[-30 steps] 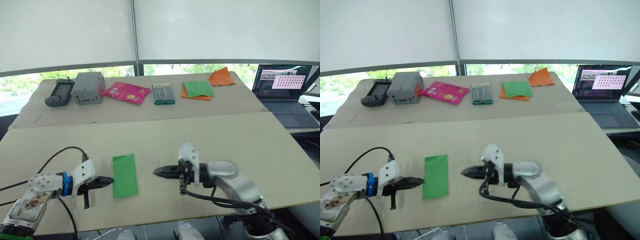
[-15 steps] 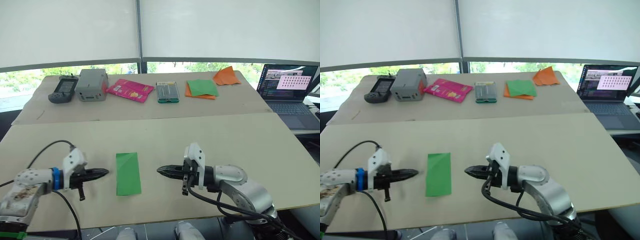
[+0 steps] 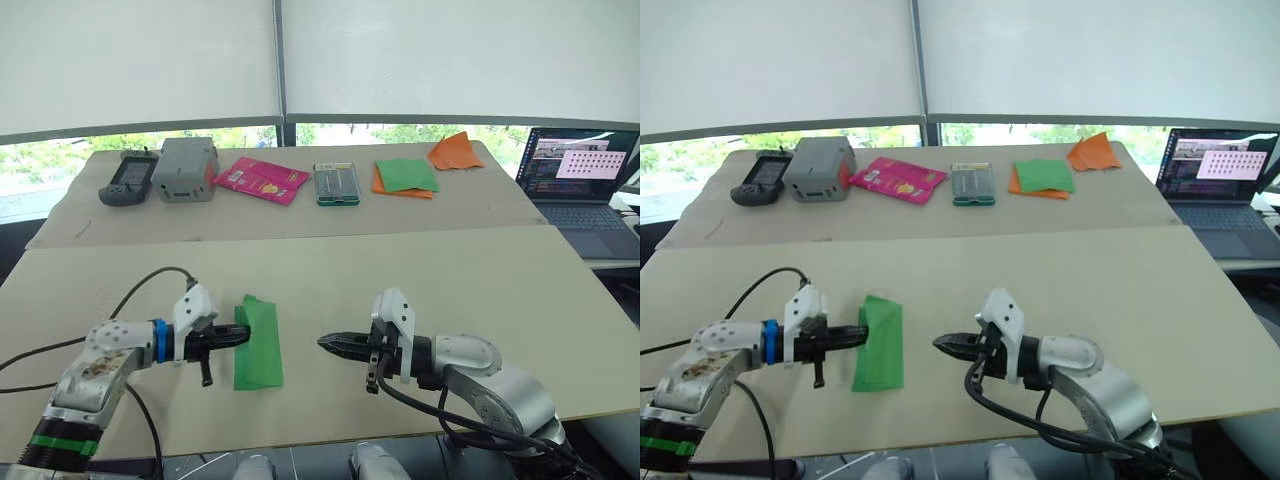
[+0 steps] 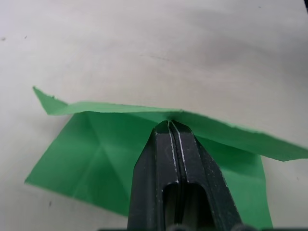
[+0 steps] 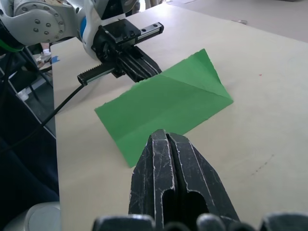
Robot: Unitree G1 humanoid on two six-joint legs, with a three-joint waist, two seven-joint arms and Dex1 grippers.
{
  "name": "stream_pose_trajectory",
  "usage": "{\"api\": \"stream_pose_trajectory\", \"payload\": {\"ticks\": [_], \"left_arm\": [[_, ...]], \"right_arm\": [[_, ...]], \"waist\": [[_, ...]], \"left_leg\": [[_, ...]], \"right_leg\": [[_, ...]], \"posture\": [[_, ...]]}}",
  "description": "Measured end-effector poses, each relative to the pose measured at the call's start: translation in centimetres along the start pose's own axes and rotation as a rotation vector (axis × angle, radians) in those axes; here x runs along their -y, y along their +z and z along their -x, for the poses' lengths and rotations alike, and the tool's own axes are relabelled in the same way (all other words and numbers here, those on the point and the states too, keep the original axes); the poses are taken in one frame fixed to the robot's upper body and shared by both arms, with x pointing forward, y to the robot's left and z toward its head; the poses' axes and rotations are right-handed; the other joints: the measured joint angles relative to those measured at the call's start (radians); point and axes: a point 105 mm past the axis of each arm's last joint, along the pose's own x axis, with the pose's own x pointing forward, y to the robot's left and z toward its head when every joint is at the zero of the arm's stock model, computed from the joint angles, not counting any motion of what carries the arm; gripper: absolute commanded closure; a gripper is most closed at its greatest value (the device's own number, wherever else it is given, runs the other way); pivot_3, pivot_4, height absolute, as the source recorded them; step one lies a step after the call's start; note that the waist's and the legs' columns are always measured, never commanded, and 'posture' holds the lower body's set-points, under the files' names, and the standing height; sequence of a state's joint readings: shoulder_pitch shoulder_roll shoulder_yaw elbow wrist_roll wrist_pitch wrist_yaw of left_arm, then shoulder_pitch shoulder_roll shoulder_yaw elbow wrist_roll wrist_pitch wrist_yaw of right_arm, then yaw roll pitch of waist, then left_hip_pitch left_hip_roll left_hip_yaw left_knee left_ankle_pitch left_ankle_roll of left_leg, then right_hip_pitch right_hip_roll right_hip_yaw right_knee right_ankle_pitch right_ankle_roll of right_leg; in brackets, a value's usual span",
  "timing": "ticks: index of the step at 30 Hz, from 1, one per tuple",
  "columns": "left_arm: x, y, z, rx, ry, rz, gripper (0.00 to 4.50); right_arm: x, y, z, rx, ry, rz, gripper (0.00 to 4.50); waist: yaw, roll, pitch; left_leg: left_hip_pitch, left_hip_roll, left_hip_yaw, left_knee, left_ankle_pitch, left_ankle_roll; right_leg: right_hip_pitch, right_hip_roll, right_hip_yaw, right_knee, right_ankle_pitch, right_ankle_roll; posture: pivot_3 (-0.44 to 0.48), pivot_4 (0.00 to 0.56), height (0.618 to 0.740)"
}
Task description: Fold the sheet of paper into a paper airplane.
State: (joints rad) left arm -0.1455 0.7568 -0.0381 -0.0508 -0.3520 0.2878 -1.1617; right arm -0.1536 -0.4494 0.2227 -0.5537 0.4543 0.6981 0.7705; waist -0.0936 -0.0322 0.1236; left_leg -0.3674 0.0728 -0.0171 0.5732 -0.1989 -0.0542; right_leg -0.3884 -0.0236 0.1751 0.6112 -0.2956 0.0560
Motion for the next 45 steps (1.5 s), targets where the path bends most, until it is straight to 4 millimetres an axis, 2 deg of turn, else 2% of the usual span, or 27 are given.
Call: {"api": "stream_pose_trajectory", "payload": {"ticks": [3,5,7,12,19,24,28,32,37,39,45], "left_arm": [[-0.1,-0.9,-1.9,0.001,-0.019,0.025,4.5],[0.0,-1.0,-4.0,0.019,-0.045,0.039,4.5],[-0.2,-0.7,-5.1,0.034,-0.058,0.024,4.5],[-0.4,0.5,-6.2,0.057,-0.074,-0.006,4.5],[-0.7,1.4,-7.0,0.068,-0.089,-0.044,4.5],[0.2,1.2,-8.4,0.053,-0.131,-0.059,4.5],[0.3,1.1,-8.7,0.05,-0.138,-0.058,4.5],[0.4,1.1,-9.0,0.05,-0.146,-0.06,4.5],[0.4,1.1,-9.0,0.049,-0.147,-0.059,4.5],[0.4,1.1,-9.0,0.048,-0.147,-0.059,4.5],[0.4,1.0,-8.9,0.044,-0.147,-0.06,4.5]], "right_arm": [[0.2,0.1,0.0,0.001,-0.015,0.002,4.48],[0.4,1.0,-0.3,0.016,-0.011,0.028,4.48],[0.5,1.9,-0.6,0.031,-0.002,0.054,4.48],[0.2,3.0,-2.2,0.061,0.046,0.054,4.48],[0.5,2.6,-3.4,0.035,0.073,0.035,4.48],[0.7,3.3,-3.7,0.034,0.086,0.072,4.48],[0.9,3.2,-3.9,0.004,0.093,0.101,4.48],[2.2,1.9,-4.1,-0.125,0.073,0.173,4.48],[5.2,-2.1,-3.4,-0.309,-0.032,0.158,4.48],[5.8,-2.5,-3.1,-0.332,-0.052,0.162,4.48],[6.6,-1.8,-2.5,-0.326,-0.073,0.18,4.48]], "waist": [[0.004,0.001,0.0],[0.008,0.0,0.0],[0.01,-0.001,0.0],[0.011,0.0,-0.001],[0.025,0.0,-0.001],[0.025,0.0,-0.001],[0.024,0.001,-0.001],[0.026,0.001,-0.001],[0.026,0.001,-0.001],[0.026,0.001,-0.001],[0.025,0.001,-0.001]], "left_leg": [[-0.001,-0.005,-0.008,0.001,0.0,0.0],[-0.002,-0.006,-0.01,0.002,0.0,0.001],[-0.002,-0.006,-0.011,0.002,0.001,0.001],[-0.002,-0.006,-0.011,0.002,0.001,0.002],[-0.003,-0.006,-0.011,0.003,0.003,0.004],[-0.004,-0.007,-0.011,0.003,0.003,0.005],[-0.004,-0.006,-0.012,0.003,0.003,0.005],[-0.004,-0.007,-0.012,0.004,0.003,0.005],[-0.005,-0.007,-0.012,0.005,0.003,0.005],[-0.005,-0.007,-0.012,0.005,0.003,0.005],[-0.005,-0.007,-0.012,0.006,0.003,0.005]], "right_leg": [[0.001,0.0,0.0,0.0,0.001,0.001],[0.0,0.001,0.0,0.0,0.002,0.003],[0.001,0.002,0.0,0.0,0.003,0.004],[0.001,0.002,0.0,0.0,0.008,0.006],[0.002,0.002,0.0,0.0,0.009,0.006],[0.001,0.002,0.0,0.0,0.009,0.007],[0.001,0.002,0.0,0.001,0.01,0.007],[0.002,0.002,0.0,0.0,0.011,0.007],[0.001,0.002,0.0,0.0,0.011,0.007],[0.001,0.002,0.0,0.0,0.011,0.007],[0.002,0.002,0.0,0.0,0.012,0.009]], "posture": [[0.0,0.15,0.74],[0.0,0.15,0.74],[0.0,0.15,0.74],[0.0,0.15,0.74],[0.0,0.15,0.74],[0.0,0.15,0.74],[0.0,0.15,0.74],[0.0,0.15,0.74],[0.0,0.15,0.74],[0.0,0.15,0.74],[0.0,0.15,0.74]]}}
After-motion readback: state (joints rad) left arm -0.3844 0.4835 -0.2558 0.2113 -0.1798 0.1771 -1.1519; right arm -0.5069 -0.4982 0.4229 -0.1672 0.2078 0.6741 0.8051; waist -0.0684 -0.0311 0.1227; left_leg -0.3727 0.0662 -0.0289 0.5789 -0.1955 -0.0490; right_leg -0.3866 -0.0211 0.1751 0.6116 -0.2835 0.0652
